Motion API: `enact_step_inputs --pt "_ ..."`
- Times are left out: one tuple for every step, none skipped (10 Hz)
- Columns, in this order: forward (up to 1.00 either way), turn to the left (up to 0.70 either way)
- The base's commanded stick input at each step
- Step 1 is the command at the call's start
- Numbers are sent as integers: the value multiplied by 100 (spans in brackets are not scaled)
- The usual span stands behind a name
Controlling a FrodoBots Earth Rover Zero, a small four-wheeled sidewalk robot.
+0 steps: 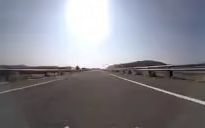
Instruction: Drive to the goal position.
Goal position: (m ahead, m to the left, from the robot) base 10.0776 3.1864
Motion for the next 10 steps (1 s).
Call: enact_step_inputs --pt "100 2" --pt "100 2" --pt "100 2" --pt "100 2" --pt "100 2" --pt "100 2" --pt "100 2" --pt "100 2" --pt "100 2" --pt "100 2"
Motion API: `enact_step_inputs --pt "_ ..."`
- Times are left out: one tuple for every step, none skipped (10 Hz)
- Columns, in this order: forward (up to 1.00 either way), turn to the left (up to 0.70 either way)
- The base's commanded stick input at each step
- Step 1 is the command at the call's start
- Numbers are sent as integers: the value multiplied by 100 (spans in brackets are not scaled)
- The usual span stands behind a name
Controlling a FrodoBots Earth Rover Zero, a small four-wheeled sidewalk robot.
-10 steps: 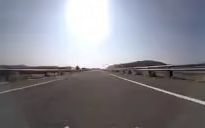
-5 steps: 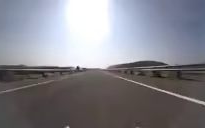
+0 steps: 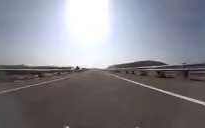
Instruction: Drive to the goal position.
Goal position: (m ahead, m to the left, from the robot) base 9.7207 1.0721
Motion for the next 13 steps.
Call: enact_step_inputs --pt "100 2" --pt "100 2" --pt "100 2" --pt "100 2" --pt "100 2" --pt "100 2" --pt "100 2" --pt "100 2" --pt "100 2" --pt "100 2" --pt "100 2" --pt "100 2" --pt "100 2"
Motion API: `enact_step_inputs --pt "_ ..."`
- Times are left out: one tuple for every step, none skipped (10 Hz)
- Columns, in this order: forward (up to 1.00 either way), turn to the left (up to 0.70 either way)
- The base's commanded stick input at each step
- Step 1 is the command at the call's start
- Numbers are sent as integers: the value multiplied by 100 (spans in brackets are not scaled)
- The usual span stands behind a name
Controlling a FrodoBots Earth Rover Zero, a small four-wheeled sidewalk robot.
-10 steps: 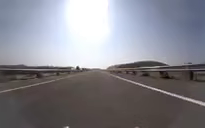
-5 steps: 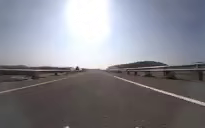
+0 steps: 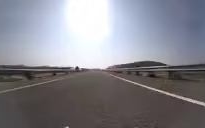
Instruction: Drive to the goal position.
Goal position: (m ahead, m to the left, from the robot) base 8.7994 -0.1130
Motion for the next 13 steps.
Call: enact_step_inputs --pt "100 2" --pt "100 2" --pt "100 2" --pt "100 2" --pt "100 2" --pt "100 2" --pt "100 2" --pt "100 2" --pt "100 2" --pt "100 2" --pt "100 2" --pt "100 2" --pt "100 2"
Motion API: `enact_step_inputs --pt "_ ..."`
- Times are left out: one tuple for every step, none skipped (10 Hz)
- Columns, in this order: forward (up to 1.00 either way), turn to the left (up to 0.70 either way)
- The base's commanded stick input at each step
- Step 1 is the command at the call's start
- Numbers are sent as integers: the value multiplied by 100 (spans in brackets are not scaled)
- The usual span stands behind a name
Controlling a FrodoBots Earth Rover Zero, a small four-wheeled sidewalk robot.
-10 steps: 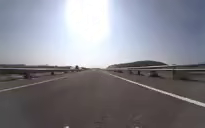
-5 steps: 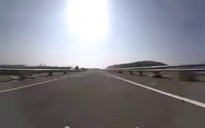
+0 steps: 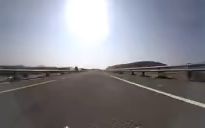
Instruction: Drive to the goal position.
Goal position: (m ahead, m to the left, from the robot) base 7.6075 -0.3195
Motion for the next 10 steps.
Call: enact_step_inputs --pt "100 2" --pt "100 2" --pt "100 2" --pt "100 2" --pt "100 2" --pt "100 2" --pt "100 2" --pt "100 2" --pt "100 2" --pt "100 3"
